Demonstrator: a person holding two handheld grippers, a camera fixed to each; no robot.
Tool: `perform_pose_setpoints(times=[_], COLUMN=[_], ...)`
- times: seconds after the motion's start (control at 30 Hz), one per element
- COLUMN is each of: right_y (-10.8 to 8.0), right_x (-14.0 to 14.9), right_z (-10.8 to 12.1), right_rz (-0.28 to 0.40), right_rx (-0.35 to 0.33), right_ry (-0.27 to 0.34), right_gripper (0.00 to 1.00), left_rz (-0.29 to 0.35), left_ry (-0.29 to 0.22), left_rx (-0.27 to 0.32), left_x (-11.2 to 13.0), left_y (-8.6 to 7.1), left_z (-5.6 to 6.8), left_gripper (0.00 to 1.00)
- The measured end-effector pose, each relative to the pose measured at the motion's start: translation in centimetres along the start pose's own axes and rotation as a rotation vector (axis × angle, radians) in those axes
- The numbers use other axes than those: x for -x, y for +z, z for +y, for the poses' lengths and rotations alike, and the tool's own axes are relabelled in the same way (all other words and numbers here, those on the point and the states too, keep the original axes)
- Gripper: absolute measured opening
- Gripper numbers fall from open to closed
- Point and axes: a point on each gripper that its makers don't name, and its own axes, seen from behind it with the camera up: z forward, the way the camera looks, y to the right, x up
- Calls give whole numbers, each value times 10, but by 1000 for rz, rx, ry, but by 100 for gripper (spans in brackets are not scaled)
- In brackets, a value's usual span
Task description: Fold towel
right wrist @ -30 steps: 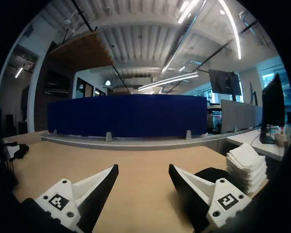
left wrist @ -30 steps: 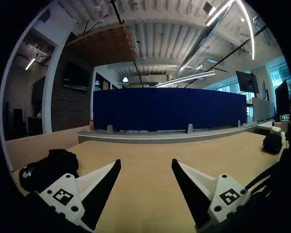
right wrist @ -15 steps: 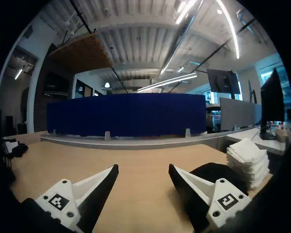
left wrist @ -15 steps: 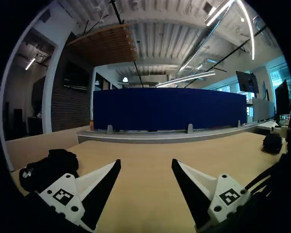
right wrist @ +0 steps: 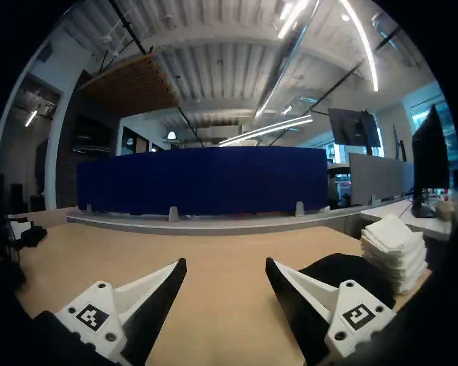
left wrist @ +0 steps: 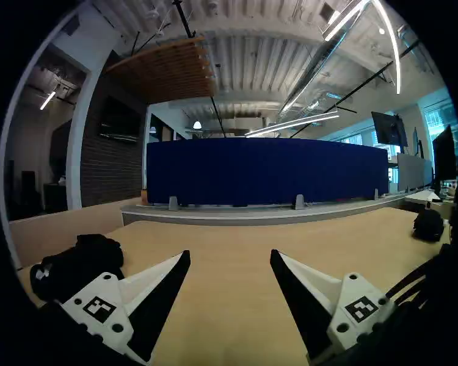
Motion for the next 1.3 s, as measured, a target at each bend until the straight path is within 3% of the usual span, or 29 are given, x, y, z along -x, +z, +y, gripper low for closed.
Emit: perform_pose_setpoints(times=[1.3], right_y=[1], right_x=[12], right_z=[-1], right_rz=[-1], right_rx=[8], right_ry=[-28], right_gripper=[100], left_rz=[0], left_ry=[0], left_rx=[0], left_x=[1], left_y=[0], left_z=[0], left_gripper=[97])
